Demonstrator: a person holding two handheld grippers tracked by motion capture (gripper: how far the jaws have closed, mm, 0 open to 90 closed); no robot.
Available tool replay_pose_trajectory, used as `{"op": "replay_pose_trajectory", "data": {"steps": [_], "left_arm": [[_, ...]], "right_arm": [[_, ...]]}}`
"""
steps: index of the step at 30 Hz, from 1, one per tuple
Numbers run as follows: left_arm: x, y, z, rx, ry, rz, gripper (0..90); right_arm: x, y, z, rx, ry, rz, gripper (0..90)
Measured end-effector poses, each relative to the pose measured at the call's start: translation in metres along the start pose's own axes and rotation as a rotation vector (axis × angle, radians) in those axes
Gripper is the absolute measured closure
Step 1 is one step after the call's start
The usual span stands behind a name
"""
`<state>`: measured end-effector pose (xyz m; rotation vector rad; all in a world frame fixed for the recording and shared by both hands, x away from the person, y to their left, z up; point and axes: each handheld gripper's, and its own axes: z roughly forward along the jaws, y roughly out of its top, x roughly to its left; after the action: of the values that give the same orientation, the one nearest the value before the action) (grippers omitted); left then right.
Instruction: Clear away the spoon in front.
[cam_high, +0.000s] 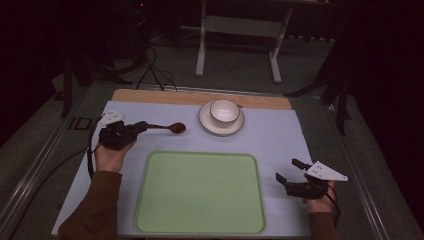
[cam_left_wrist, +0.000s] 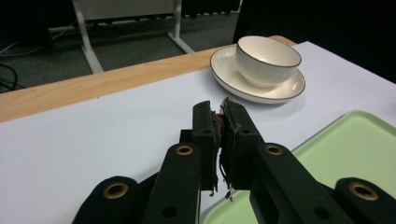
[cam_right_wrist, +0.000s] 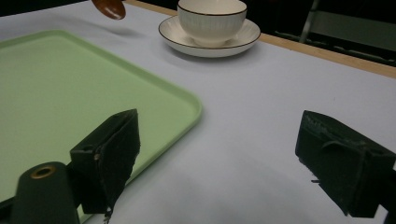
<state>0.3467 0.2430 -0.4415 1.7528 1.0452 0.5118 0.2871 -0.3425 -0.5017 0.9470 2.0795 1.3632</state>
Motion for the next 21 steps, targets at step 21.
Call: {"op": "replay_pose_trajectory", "data": {"steps": [21], "left_arm": [[-0.007, -0.032, -0.027, 0.017, -0.011, -0.007, 84.1]], "right_arm": [[0.0, 0.0, 0.0, 0.001, -0.002, -0.001, 13.5]]}}
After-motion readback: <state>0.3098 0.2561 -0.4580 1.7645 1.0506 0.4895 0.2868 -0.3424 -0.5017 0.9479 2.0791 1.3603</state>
